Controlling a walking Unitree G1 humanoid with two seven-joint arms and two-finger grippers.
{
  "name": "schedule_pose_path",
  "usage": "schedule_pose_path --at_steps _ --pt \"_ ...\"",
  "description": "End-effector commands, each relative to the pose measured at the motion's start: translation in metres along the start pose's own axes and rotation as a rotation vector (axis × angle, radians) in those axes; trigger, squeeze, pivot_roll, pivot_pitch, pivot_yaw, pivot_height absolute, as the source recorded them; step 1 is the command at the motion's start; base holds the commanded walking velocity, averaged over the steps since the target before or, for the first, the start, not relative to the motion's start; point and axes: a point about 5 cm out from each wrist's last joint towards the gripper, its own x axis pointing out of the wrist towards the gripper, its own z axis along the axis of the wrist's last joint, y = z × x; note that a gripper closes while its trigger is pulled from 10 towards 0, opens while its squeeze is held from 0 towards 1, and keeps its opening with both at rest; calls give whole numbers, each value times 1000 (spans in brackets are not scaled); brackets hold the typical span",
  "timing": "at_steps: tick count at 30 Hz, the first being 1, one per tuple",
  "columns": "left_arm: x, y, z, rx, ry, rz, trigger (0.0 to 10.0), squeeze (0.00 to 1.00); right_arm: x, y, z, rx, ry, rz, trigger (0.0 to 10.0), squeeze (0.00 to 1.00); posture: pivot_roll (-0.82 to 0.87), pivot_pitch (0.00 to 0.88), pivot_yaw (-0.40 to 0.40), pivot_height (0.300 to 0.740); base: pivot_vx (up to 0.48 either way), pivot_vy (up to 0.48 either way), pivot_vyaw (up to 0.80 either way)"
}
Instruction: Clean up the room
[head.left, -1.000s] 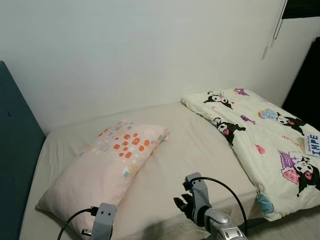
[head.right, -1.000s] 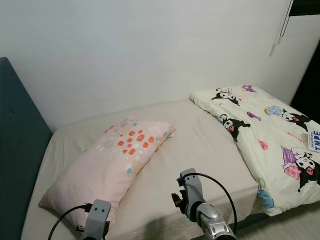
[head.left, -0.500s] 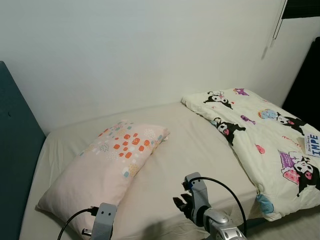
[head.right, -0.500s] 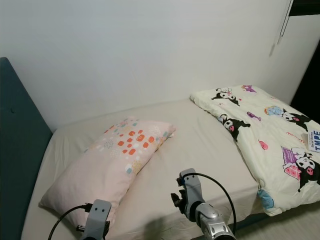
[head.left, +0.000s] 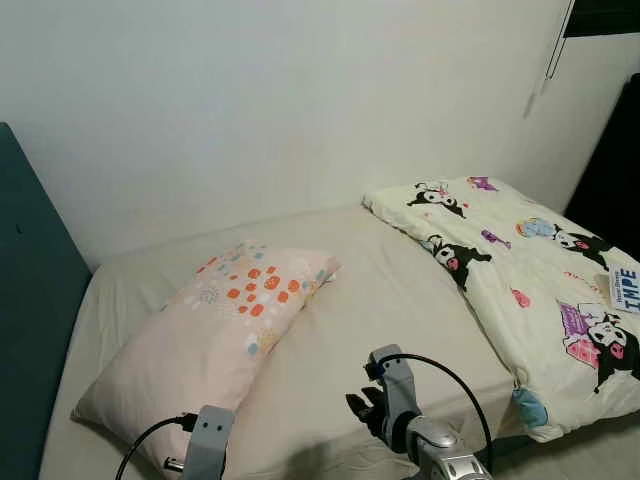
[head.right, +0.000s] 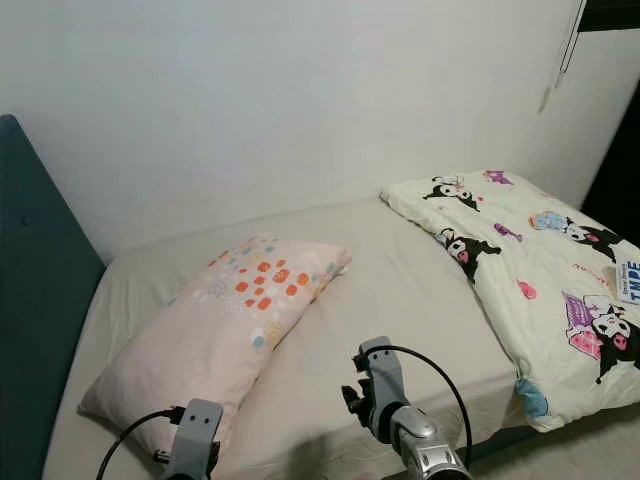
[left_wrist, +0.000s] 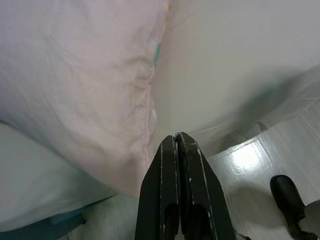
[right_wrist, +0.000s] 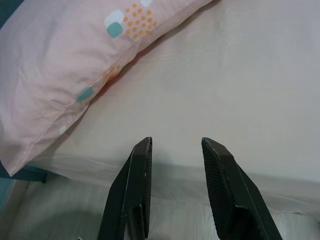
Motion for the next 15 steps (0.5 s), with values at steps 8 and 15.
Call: schedule_pose_path --at_steps 8,15 --pt "0 -1 0 -4 2 1 10000 0 1 2 3 16 -25 6 10000 0 -61 0 2 738 0 0 0" --pt "0 -2 0 -5 1 -1 10000 0 1 2 3 17 -25 5 10000 0 -62 0 2 738 0 0 0"
